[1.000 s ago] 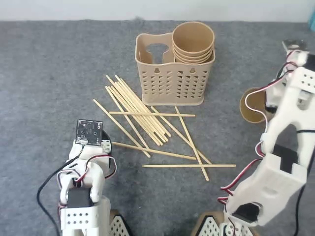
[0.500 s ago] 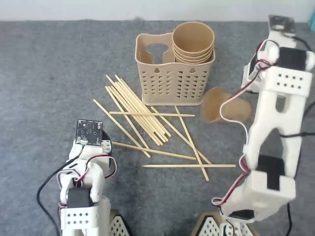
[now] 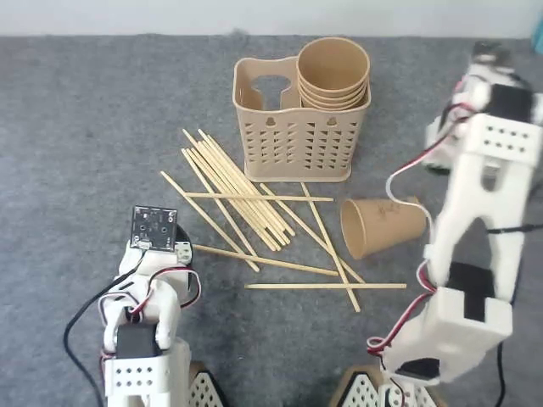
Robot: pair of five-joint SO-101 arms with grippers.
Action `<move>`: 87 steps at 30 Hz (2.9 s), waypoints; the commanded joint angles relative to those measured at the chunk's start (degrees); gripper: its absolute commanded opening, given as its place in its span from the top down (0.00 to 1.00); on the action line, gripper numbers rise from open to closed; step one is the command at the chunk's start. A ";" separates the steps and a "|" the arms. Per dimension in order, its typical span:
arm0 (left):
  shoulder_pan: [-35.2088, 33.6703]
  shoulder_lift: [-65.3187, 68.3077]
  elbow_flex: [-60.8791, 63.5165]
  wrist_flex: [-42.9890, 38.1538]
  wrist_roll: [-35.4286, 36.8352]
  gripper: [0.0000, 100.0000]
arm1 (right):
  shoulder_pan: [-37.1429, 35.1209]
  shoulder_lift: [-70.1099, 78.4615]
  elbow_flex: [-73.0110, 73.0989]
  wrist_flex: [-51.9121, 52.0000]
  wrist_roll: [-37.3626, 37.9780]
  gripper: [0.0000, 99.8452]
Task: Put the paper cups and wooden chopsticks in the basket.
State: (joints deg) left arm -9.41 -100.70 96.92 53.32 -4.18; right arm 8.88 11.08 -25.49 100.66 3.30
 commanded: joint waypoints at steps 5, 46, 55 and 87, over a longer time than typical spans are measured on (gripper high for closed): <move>-0.35 -0.88 -0.22 -1.32 -0.53 0.96 | -12.09 -18.95 14.15 2.15 1.14 0.99; -0.35 -0.88 -0.22 -1.23 -0.53 0.96 | 5.14 -50.95 81.93 -69.41 43.43 0.99; -0.35 -0.88 -0.22 -0.53 -0.53 0.96 | 5.85 -38.20 76.57 -87.96 43.43 0.99; -0.35 -0.88 -0.22 -0.97 -0.62 0.96 | 13.05 -9.63 24.88 -44.18 16.09 0.84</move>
State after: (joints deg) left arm -9.49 -100.70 96.92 53.32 -4.18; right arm 21.36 -0.53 1.93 56.35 20.00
